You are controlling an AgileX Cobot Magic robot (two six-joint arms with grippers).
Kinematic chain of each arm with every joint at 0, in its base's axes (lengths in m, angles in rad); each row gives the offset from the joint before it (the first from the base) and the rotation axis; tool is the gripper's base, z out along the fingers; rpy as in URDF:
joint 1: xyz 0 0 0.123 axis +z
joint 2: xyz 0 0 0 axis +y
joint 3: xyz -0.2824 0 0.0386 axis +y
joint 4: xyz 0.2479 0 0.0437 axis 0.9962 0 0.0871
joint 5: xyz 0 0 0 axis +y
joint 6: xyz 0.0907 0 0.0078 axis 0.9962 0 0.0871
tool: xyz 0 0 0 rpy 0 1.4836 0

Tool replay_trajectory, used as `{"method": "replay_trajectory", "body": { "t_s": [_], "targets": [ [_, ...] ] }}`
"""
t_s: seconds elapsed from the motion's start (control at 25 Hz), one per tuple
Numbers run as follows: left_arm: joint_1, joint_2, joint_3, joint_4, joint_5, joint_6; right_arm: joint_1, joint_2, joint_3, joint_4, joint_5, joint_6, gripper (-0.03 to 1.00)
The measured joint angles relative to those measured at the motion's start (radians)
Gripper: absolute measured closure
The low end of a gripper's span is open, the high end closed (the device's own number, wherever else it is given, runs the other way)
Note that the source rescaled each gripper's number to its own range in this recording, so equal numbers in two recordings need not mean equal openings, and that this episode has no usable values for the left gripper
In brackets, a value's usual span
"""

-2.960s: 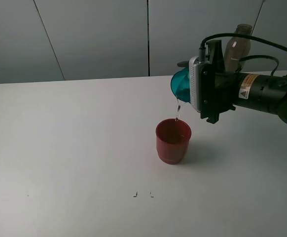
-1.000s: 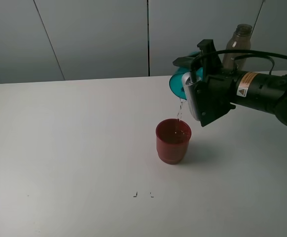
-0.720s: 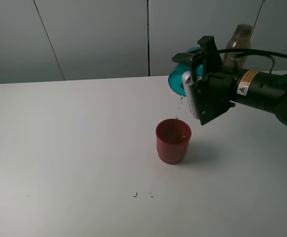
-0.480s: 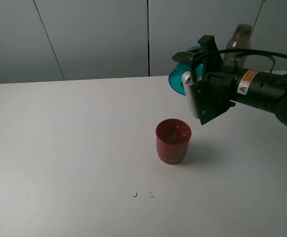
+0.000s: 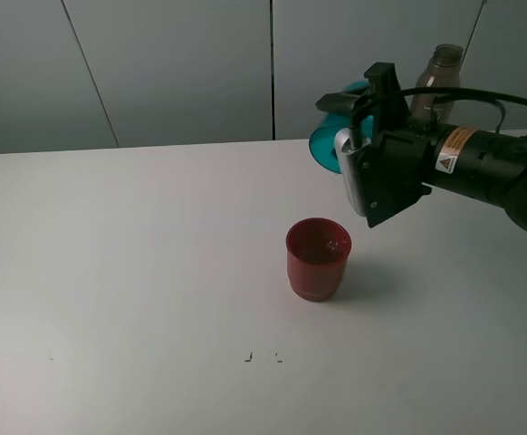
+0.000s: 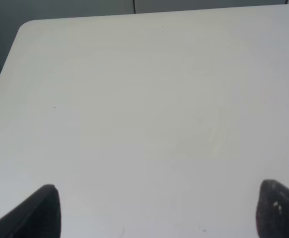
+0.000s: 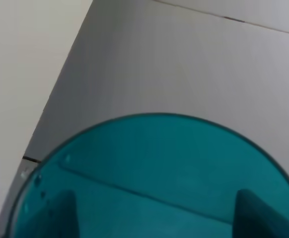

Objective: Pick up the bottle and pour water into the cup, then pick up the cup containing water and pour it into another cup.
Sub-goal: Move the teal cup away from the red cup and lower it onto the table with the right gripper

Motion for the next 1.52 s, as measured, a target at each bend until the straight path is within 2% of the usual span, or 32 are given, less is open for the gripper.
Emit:
{"method": "replay_trajectory", "body": {
  "t_s": [0.12, 0.36, 0.48, 0.76, 1.0, 1.12, 1.52],
  "targets": [
    [0.000, 0.000, 0.000, 0.000, 0.000, 0.000, 0.000, 0.000, 0.000, -0.028, 0.047, 0.215, 0.92],
    [0.000, 0.000, 0.000, 0.000, 0.000, 0.000, 0.000, 0.000, 0.000, -0.049, 0.076, 0.795, 0.92],
    [0.000, 0.000, 0.000, 0.000, 0.000, 0.000, 0.000, 0.000, 0.000, -0.046, 0.078, 0.984, 0.92],
    [0.000, 0.000, 0.000, 0.000, 0.000, 0.000, 0.000, 0.000, -0.079, 0.006, 0.081, 1.318, 0.92],
    [0.000, 0.000, 0.000, 0.000, 0.000, 0.000, 0.000, 0.022, -0.158, 0.060, 0.081, 1.576, 0.92],
    [0.000, 0.000, 0.000, 0.000, 0.000, -0.007, 0.000, 0.061, -0.196, 0.060, 0.081, 1.661, 0.92],
    [0.000, 0.000, 0.000, 0.000, 0.000, 0.000, 0.000, 0.295, -0.424, 0.038, 0.134, 1.765, 0.92]
  ]
}}
